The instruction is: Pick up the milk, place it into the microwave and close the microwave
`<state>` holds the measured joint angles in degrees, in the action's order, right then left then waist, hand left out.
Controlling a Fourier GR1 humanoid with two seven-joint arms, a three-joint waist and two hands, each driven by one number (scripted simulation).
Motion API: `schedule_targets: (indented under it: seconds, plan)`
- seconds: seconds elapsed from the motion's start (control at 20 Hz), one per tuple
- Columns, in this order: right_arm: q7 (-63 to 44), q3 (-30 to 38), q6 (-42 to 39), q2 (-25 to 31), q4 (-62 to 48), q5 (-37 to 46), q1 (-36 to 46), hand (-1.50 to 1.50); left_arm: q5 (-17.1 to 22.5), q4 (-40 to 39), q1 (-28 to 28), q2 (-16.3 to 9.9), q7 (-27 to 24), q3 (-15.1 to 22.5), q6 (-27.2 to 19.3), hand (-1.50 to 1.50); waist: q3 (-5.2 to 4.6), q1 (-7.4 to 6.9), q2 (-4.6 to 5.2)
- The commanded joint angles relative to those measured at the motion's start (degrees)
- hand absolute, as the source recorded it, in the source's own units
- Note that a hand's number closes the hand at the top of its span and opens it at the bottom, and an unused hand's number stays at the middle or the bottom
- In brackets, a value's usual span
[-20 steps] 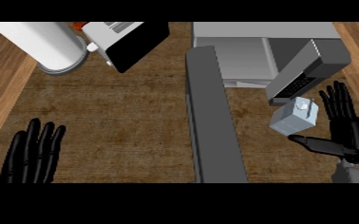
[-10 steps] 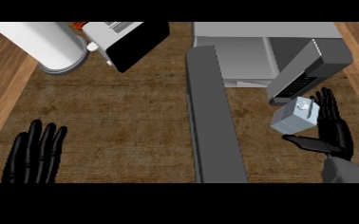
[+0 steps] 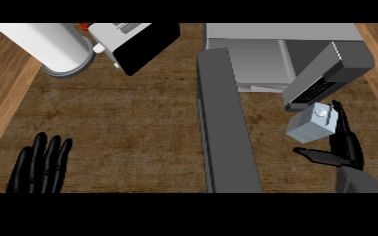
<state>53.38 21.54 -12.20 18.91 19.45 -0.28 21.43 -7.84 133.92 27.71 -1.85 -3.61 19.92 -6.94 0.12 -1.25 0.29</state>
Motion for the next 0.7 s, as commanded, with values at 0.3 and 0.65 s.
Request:
schedule_targets:
  seconds: [0.3, 0.65]
  plan:
    - [11.2, -3.3, 1.2, -1.2, -3.3, 4.6, 2.3, 1.50, 1.7, -0.4, 0.5, -0.7, -1.3, -0.6, 0.4, -1.50, 0.07, -0.56, 0.14]
    - [11.7, -6.4, -9.8, -2.0, 3.6, 3.2, 0.9, 1.50, 1.8, 1.1, 2.9, -1.2, -1.5, -1.1, 0.1, -1.50, -0.08, 0.21, -0.38]
